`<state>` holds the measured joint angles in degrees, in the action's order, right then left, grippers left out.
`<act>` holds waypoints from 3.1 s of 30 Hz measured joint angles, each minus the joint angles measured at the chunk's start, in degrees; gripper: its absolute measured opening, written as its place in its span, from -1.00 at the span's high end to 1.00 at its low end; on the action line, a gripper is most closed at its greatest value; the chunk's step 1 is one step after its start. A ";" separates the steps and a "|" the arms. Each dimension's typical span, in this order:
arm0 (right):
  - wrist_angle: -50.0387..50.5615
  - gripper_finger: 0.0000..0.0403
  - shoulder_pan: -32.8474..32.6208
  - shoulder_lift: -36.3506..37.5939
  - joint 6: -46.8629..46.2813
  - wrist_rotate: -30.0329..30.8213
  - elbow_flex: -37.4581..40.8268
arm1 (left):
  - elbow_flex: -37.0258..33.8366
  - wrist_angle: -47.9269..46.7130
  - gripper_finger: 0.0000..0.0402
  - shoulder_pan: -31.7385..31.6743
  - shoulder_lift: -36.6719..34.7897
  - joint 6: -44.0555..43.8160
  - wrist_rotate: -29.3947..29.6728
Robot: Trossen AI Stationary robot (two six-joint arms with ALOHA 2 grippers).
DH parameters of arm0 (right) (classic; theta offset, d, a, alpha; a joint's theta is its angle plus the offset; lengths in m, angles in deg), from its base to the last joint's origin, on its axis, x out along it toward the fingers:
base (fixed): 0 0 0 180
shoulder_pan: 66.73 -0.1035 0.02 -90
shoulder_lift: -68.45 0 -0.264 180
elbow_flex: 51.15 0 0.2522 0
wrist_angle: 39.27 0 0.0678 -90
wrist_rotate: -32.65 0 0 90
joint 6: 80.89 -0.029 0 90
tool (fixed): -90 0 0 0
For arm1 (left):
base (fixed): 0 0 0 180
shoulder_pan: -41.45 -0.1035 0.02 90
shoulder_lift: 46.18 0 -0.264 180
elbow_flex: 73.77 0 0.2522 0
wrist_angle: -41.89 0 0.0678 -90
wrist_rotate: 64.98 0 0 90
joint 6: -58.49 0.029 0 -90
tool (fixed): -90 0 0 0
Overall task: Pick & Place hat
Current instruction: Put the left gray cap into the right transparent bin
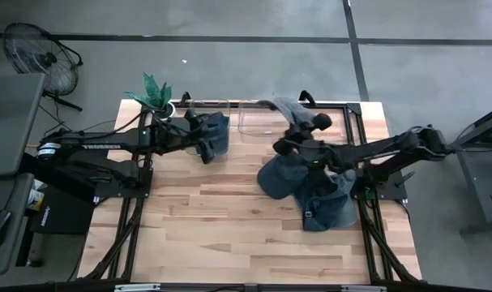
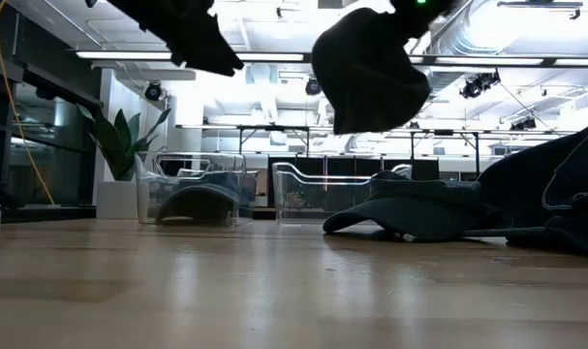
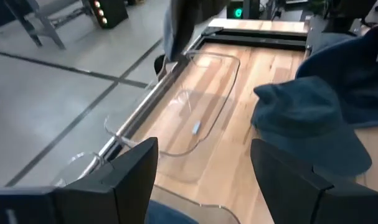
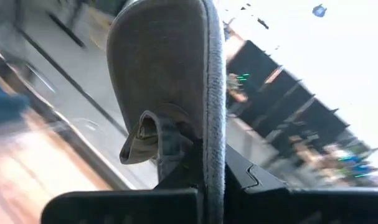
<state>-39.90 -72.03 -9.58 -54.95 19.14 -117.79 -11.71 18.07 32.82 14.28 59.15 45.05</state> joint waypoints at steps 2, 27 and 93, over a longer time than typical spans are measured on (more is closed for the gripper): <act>0.23 0.98 0.04 -4.34 5.35 3.60 -4.01 | -0.75 -0.03 -0.22 0.00 0.00 -1.00 0.56; 5.51 0.98 9.70 -26.67 23.61 -0.33 -15.27 | -1.16 -0.36 -0.20 0.00 0.00 -5.03 -3.06; 15.08 -0.05 12.28 -29.16 4.88 -18.81 -15.29 | -1.16 -3.44 -0.20 0.00 0.04 -5.72 -2.87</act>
<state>-24.82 -59.76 -38.75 -50.07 0.33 -133.09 -12.88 14.63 32.82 14.33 53.43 42.18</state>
